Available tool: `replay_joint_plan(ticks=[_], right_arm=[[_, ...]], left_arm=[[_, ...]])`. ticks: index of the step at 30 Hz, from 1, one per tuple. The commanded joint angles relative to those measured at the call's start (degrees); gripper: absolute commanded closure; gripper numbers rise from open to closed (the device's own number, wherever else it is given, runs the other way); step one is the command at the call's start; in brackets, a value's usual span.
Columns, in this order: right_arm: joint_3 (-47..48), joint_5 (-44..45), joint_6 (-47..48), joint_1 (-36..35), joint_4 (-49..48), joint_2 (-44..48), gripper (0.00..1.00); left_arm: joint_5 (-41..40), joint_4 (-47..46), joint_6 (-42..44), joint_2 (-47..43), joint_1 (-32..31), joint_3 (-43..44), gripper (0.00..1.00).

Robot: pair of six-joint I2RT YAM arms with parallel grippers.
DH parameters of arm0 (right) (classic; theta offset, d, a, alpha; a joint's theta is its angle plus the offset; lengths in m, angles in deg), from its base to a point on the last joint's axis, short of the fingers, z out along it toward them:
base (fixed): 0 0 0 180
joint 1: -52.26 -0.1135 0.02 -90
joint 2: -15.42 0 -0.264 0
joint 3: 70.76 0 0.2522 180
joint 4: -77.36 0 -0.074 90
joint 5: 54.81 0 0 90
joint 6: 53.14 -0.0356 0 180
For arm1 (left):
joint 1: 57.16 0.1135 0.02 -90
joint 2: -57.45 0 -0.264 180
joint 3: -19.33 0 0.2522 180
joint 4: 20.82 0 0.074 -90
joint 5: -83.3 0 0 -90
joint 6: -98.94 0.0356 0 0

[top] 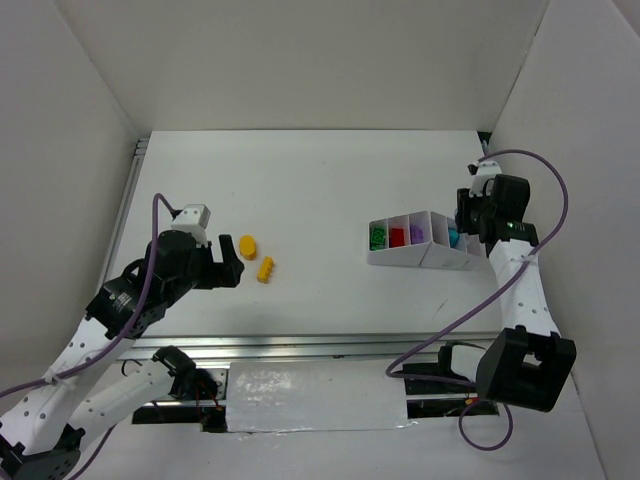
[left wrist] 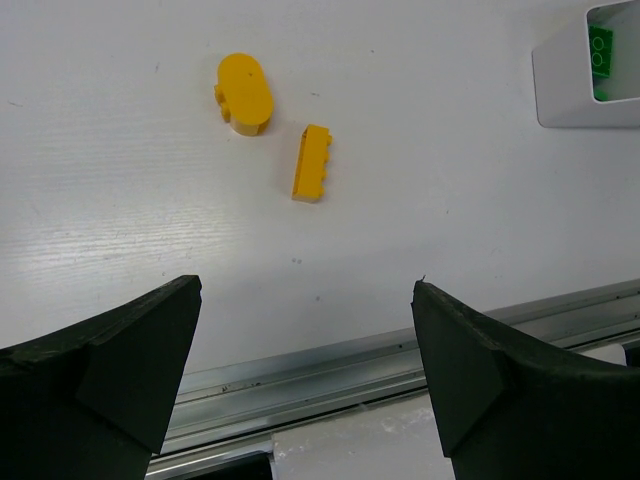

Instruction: Sort the legos into containers by color

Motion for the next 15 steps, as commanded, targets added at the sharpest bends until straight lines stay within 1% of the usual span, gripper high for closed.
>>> replay_joint_plan(ticks=[1, 4, 6, 7, 8, 9, 10, 13, 14, 15], right_arm=[[-1.86, 1.61, 0.36, 0.61, -2.48, -1.5, 0.96], [-2.92, 1.7, 0.01, 0.78, -3.45, -1.51, 0.96], [-3.79, 2.66, -0.69, 0.87, -4.42, -1.42, 0.93], [-4.15, 2.84, -0.78, 0.96, -4.68, -1.51, 0.9], [-4.5, 3.19, -0.87, 0.96, -4.94, -1.51, 0.84], [-5.03, 3.19, -1.13, 0.96, -5.56, -1.42, 0.8], [-5.12, 3.1, -1.31, 0.96, -5.91, -1.59, 0.78], [-4.94, 2.93, -1.75, 1.05, -6.09, -1.86, 0.76], [-4.77, 2.84, -1.75, 0.96, -6.09, -1.95, 0.72], [-4.51, 2.84, -1.92, 0.96, -5.92, -2.47, 0.7]], left_arm=[[0.92, -2.1, 1.71, -0.41, 0.32, -0.09, 0.0], [0.92, -2.19, 1.71, -0.58, 0.23, -0.18, 0.0], [1.01, -2.19, 1.71, -0.76, 0.32, -0.18, 0.0], [1.1, -2.28, 1.8, -0.76, 0.32, -0.1, 0.0], [1.1, -2.28, 1.8, -0.76, 0.23, -0.18, 0.0], [1.1, -2.19, 1.89, -0.76, 0.32, -0.18, 0.0], [1.18, -2.36, 1.89, -0.85, 0.32, -0.18, 0.0], [1.1, -2.36, 1.8, -1.11, 0.32, -0.18, 0.0], [1.1, -2.36, 1.8, -1.11, 0.32, -0.18, 0.0], [1.1, -2.28, 1.8, -1.11, 0.32, -0.18, 0.01]])
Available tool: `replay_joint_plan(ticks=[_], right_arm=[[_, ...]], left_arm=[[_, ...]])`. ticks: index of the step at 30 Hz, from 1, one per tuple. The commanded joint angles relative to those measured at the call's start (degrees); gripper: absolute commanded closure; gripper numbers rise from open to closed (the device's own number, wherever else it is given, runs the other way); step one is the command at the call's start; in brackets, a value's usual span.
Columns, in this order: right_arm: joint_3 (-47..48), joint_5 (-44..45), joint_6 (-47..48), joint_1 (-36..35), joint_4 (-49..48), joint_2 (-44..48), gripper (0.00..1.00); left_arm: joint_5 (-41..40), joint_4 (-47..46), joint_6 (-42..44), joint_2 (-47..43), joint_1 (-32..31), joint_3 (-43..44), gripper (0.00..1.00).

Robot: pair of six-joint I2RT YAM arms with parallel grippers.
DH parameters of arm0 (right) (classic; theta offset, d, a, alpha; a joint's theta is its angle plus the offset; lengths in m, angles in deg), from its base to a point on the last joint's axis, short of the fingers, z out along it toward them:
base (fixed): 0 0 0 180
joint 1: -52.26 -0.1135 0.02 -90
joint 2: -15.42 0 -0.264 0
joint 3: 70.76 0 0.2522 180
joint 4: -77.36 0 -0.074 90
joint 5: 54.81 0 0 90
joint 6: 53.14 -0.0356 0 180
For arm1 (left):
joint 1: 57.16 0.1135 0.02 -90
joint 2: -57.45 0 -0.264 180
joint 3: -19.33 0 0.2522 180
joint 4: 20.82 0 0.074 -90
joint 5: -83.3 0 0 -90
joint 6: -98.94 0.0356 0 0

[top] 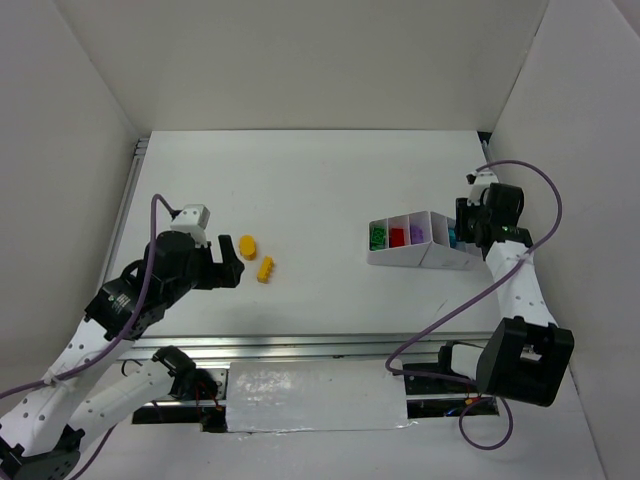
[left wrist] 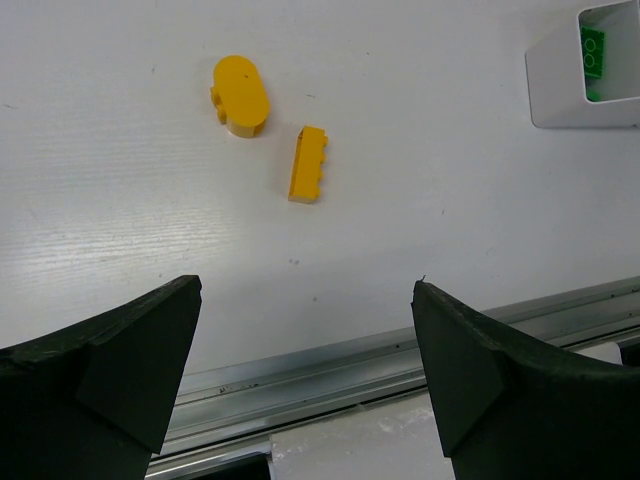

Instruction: Sort the legos into containers by color

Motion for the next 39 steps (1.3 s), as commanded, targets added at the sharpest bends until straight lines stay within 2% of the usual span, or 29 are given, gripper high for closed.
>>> replay_joint_plan(ticks=[1, 7, 9, 12, 14, 16, 21, 25, 27, 28, 30, 31, 32, 34, 35, 36, 38, 39], right_arm=[[0.85, -0.24, -0.88, 0.26, -3.33, -0.72, 0.69], [2.08, -2.89, -1.67, 0.35, -2.72, -2.31, 0.63], [2.35, -3.15, -1.76, 0.44, -2.46, -3.01, 0.58], [2.7, -2.98, -2.28, 0.44, -2.45, -2.57, 0.4], [2.96, -2.8, -2.2, 0.35, -2.1, -2.22, 0.39], [2.79, -2.45, -2.37, 0.35, -2.28, -1.96, 0.27], [4.98, -2.71, -3.86, 0.35, -1.67, -0.82, 0.28], [10.95, -3.5, -6.58, 0.18, 0.62, 1.55, 0.31], [15.24, -6.83, -10.17, -1.57, 1.93, 3.48, 0.28], [16.57, -6.75, -11.41, -7.5, 2.11, 4.28, 0.25], [17.99, 0.41, -13.96, -18.31, -1.19, 6.9, 0.01], [18.17, 4.54, -14.67, -24.2, -2.7, 7.36, 0.0], [18.6, 13.03, -17.46, -35.05, -3.85, 7.45, 0.0], [22.19, 22.29, -22.29, -44.43, -3.96, 3.6, 0.0], [24.82, 25.73, -27.19, -51.61, -2.21, 0.8, 0.0], [30.59, 30.2, -28.81, -55.16, 1.9, -5.76, 0.0], [36.42, 36.64, -31.1, -61.32, 5.96, -13.6, 0.0], [42.89, 43.28, -31.98, -66.83, 10.86, -22.26, 0.0]], left_arm=[[0.68, -1.97, 1.76, -0.94, 0.32, -0.01, 0.0], [0.51, -2.06, 1.76, -0.94, 0.32, -0.01, 0.0], [0.42, -1.97, 1.76, -1.11, 0.32, -0.01, 0.01], [0.42, -1.97, 1.67, -1.11, 0.32, -0.01, 0.0], [0.42, -1.97, 1.67, -1.03, 0.32, -0.01, 0.0], [0.42, -1.88, 1.67, -1.11, 0.32, -0.01, 0.01], [0.15, -1.88, 1.58, -1.2, 0.32, 0.08, 0.0], [-0.37, -1.62, 1.23, -1.11, 0.32, 0.08, 0.01], [-1.77, -1.18, 0.53, -1.29, 0.49, 0.26, 0.0], [-2.48, -1.01, 0.09, -1.64, 0.84, 0.26, 0.0], [-6.16, -0.31, -1.49, -2.43, 1.72, 0.17, 0.01], [-7.83, -0.04, -2.02, -2.78, 1.99, 0.17, 0.0], [-11.06, 0.22, -3.24, -3.39, 2.16, 0.17, 0.0], [-13.46, 1.27, -4.13, -3.66, 3.13, 0.43, 0.01], [-14.51, 1.89, -5.35, -3.75, 3.57, 0.87, 0.0], [-16.26, 2.33, -5.97, -3.92, 4.62, 0.96, 0.0], [-17.86, 3.38, -7.37, -4.97, 5.59, 1.22, 0.01], [-19.08, 3.39, -7.64, -5.42, 6.29, 1.05, 0.0]])
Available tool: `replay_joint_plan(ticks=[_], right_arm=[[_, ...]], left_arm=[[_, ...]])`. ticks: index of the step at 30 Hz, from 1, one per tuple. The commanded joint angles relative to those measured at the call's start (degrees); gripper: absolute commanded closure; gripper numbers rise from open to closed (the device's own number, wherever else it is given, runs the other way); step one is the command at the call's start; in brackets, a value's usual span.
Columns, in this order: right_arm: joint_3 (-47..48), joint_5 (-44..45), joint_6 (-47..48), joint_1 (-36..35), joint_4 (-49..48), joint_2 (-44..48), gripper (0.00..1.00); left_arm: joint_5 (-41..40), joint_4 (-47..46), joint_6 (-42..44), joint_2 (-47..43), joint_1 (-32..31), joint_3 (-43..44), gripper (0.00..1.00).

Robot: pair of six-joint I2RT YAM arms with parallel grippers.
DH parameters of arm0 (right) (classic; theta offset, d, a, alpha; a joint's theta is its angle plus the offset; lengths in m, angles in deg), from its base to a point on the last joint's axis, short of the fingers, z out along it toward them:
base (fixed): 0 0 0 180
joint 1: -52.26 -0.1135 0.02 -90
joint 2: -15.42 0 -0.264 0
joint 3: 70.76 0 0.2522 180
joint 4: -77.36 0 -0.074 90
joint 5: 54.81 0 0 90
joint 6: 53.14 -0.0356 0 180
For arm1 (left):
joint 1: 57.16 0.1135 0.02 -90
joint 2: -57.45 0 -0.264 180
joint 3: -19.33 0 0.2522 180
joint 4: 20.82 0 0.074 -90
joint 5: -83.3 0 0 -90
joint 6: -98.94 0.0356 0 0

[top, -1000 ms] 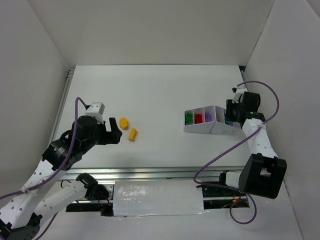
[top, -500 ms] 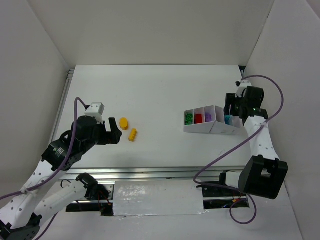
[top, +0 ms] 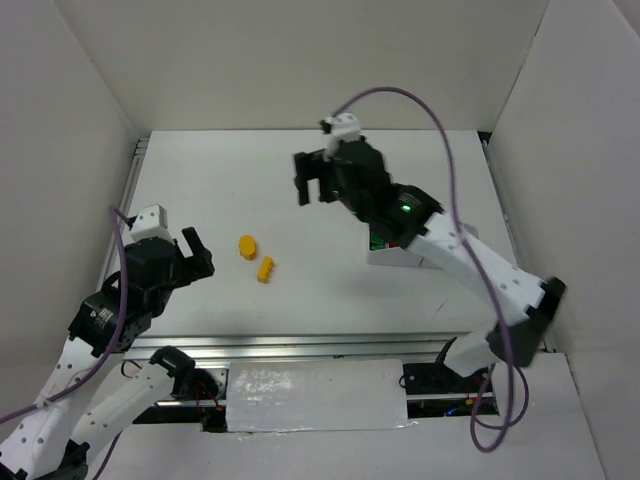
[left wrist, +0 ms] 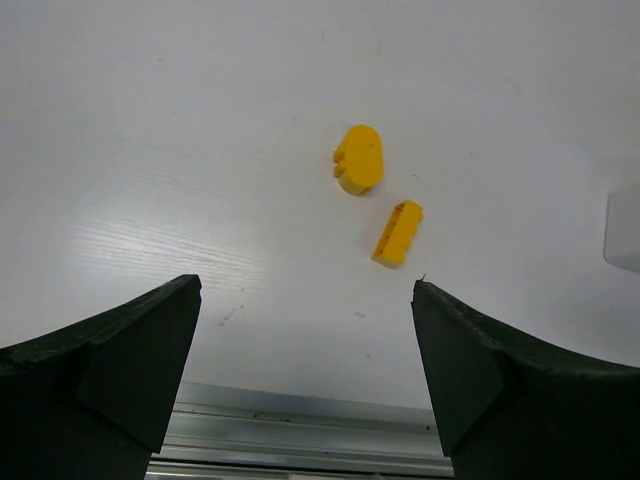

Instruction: Sort the legos into containers by color

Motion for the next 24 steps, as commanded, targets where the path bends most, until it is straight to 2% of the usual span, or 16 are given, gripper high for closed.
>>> replay_joint_plan(ticks=[1, 2, 4, 6, 7, 11, 12, 13, 17, 24], right_arm=[[12.36, 22.3, -8.51, -9.59, 11.55, -17.82, 0.0], [20.92, 25.29, -14.09, -11.35, 15.75, -26.31, 0.0], [29.05, 30.57, -24.02, -13.91, 26.92, -33.3, 0.0], [32.86, 27.98, -28.9, -14.36, 26.97, -38.93, 0.0], [32.7, 22.04, -31.0, -14.18, 25.91, -39.92, 0.0], [23.24, 13.65, -40.58, -14.27, 16.0, -41.68, 0.01], [21.73, 12.33, -42.34, -14.44, 14.75, -42.12, 0.06], [20.67, 10.14, -44.19, -14.79, 13.7, -42.65, 0.08], [20.56, 8.19, -46.31, -15.32, 13.69, -47.47, 0.19], [20.48, 7.39, -46.31, -15.68, 11.13, -48.54, 0.27]], left_arm=[[-6.18, 0.7, -2.69, -1.61, 1.73, 0.87, 0.01], [-6.26, 0.7, -2.86, -2.4, 1.99, 0.78, 0.01], [-7.22, 1.05, -3.39, -2.76, 2.17, 0.7, 0.0], [-8.11, 2.1, -4.53, -2.85, 2.43, 1.05, 0.0], [-8.89, 2.28, -5.23, -2.94, 2.43, 1.13, 0.0], [-10.57, 3.25, -6.64, -4.51, 2.96, 1.22, 0.01], [-10.57, 2.99, -6.64, -4.87, 3.05, 1.14, 0.01], [-10.14, 2.64, -6.21, -5.57, 3.05, 0.7, 0.01], [-8.82, 1.67, -5.24, -4.52, 2.96, 0.43, 0.0], [-6.53, 0.7, -3.65, -2.06, 3.66, 0.52, 0.01]])
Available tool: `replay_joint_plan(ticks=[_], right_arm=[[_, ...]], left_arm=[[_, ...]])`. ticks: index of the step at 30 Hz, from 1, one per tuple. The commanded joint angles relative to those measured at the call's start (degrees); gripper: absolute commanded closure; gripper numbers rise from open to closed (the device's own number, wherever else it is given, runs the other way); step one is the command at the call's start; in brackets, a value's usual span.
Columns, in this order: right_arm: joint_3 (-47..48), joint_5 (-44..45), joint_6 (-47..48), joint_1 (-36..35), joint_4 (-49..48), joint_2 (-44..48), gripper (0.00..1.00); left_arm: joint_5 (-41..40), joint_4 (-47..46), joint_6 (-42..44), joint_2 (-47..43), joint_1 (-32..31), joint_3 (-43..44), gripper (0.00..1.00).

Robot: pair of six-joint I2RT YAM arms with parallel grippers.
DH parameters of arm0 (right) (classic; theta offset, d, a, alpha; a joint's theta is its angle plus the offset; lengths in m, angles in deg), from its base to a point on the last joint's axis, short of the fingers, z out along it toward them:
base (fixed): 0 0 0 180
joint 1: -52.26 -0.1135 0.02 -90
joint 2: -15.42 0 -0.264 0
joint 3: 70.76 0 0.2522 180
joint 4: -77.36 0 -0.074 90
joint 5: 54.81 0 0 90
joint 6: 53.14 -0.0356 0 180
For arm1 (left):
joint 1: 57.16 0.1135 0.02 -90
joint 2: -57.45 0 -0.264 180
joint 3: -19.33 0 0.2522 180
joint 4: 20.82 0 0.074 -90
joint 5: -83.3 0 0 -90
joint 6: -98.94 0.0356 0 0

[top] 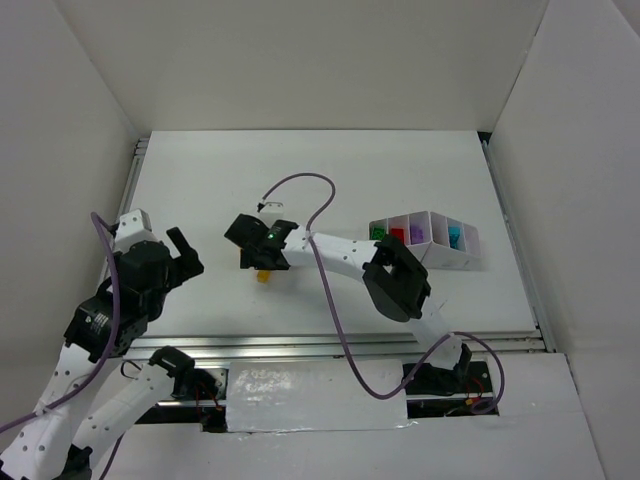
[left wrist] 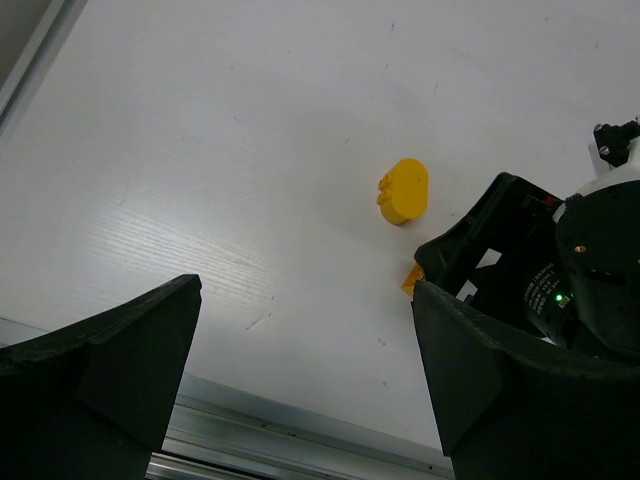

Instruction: Sort the legos into containers by color

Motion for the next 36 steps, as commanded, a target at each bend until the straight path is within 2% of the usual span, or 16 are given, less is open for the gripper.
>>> replay_joint_plan(ticks=[1, 8, 11, 13, 15, 16, 18, 19, 23, 24, 26, 28, 29, 30, 31, 36], right_arm=[[2.05, 0.38, -1.99, -0.46, -2.7, -1.33, 0.27], [4.87, 1.7, -3.22, -0.46, 2.05, -6.43, 0.29], [3.82, 0.91, -3.39, -0.38, 1.17, -7.22, 0.38], [3.82, 0.55, -3.39, -0.29, 1.43, -7.66, 0.51], [3.73, 1.08, -3.48, -0.46, 1.96, -7.23, 0.92], [2.86, 2.04, -3.39, -0.46, 1.87, -5.57, 1.0], [0.76, 2.66, -0.94, -0.38, 0.47, -0.93, 1.0], [-0.21, 3.53, 1.24, -0.46, -1.8, 1.54, 1.0], [-7.94, 6.26, 28.95, 2.86, -8.06, 16.21, 1.0], [-11.7, 5.83, 33.13, 5.14, -8.67, 22.77, 1.0], [-15.06, -5.45, 41.73, 16.36, -8.67, 29.66, 1.0], [-20.07, -21.86, 46.59, 27.69, -9.55, 39.68, 1.0], [-21.48, -37.87, 51.75, 39.58, -9.9, 42.32, 1.0], [-24.02, -43.68, 53.28, 45.01, -10.69, 46.87, 1.0], [-24.82, -47.05, 57.04, 53.07, -11.39, 48.83, 1.0], [-27.38, -38.77, 68.93, 64.75, -10.08, 53.6, 1.0]], left_arm=[[0.97, -2.53, 1.07, -0.09, 0.65, 0.43, 0.01], [1.06, -2.71, 1.16, -1.59, 0.73, 0.17, 0.0], [1.32, -2.88, 1.33, -1.76, 0.65, 0.17, 0.0], [1.41, -2.97, 1.51, -1.68, 0.65, 0.26, 0.0], [1.5, -2.97, 1.68, -1.85, 0.65, 0.17, 0.01], [1.58, -3.06, 1.6, -1.85, 0.65, 0.17, 0.01], [1.58, -3.06, 1.77, -2.2, 0.65, 0.08, 0.01], [1.67, -3.15, 1.77, -2.29, 0.73, 0.17, 0.0], [2.02, -3.15, 2.03, -2.55, 0.65, -0.01, 0.01], [2.2, -3.41, 2.21, -2.73, 0.65, -0.01, 0.0], [3.42, -4.11, 2.91, -2.99, 0.65, -0.44, 0.01], [4.22, -4.81, 3.35, -3.26, 0.65, -0.62, 0.0], [4.83, -4.91, 3.62, -3.26, 0.65, -0.62, 0.0], [4.92, -4.99, 3.71, -3.34, 0.65, -0.62, 0.01], [5.18, -5.08, 3.97, -3.43, 0.56, -0.62, 0.0], [6.42, -5.96, 4.76, -4.92, 0.38, -0.97, 0.01]])
